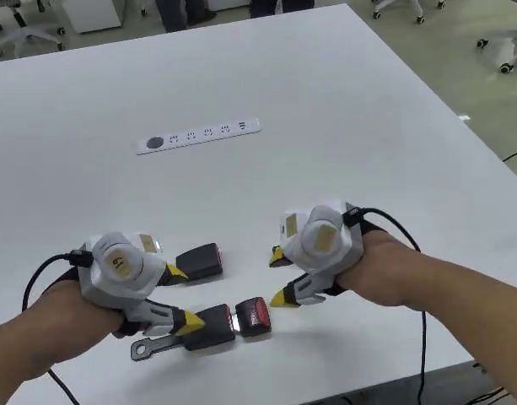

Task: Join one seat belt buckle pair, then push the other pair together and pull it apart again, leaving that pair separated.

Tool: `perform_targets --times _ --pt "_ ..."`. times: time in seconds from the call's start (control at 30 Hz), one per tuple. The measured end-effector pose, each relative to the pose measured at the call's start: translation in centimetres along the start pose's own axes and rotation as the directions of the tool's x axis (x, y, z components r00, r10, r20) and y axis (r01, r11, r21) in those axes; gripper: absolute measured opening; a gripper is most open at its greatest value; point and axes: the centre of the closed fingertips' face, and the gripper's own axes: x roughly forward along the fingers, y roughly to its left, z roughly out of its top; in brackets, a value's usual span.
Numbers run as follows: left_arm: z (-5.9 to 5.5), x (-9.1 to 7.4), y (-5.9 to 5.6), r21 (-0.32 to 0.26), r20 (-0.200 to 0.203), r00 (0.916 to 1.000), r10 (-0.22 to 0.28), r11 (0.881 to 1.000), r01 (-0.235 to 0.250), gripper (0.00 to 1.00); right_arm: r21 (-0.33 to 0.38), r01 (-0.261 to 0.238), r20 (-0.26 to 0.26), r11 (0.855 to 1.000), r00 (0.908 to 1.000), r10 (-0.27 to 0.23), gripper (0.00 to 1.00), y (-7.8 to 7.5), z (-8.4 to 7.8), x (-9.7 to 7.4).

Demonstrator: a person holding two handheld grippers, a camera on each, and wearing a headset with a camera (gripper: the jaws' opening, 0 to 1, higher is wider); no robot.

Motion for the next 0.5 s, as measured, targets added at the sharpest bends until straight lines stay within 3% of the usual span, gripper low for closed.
perform_targets --times 0.07,0.1,0.2,0.27,0.33,0.43,0.5 --pt "-0.3 0.5 2.0 0.015 -0.007 0.9996 0.027 1.000 -0.027 0.46 0.008 0.023 -0.008 1.000 0.9997 -0.023 0.33 -1.6 -0.9 -0.5" --pt "-0.2 0.6 2.3 0.017 -0.013 0.9994 0.032 0.999 -0.031 0.47 0.006 0.062 -0.016 0.998 0.9980 -0.062 0.33 -3.0 -1.6 -0.9" --pt "-0.7 1.1 4.4 -0.007 -0.044 0.9979 0.048 0.999 -0.049 0.51 -0.027 0.084 -0.063 0.996 0.9944 -0.085 0.30 -4.4 -2.9 -1.5" --pt "-0.5 1.3 4.8 0.001 -0.058 0.9973 0.046 0.999 -0.046 0.52 -0.059 0.083 -0.105 0.995 0.9905 -0.089 0.30 -5.2 -4.2 -1.6" --pt "-0.4 1.6 5.4 0.013 -0.066 0.9969 0.043 0.999 -0.042 0.52 -0.052 0.081 -0.104 0.995 0.9908 -0.086 0.32 -5.7 -4.6 -1.7" --pt "-0.8 2.9 6.1 0.049 -0.081 0.9967 0.004 0.999 0.000 0.49 -0.020 0.071 -0.105 0.997 0.9917 -0.073 0.33 -6.5 -5.7 -1.3" --pt "-0.6 3.5 5.7 0.063 -0.084 0.9964 -0.016 0.998 0.021 0.45 0.043 0.041 -0.052 0.998 0.9979 -0.038 0.32 -6.4 -5.4 -0.8"
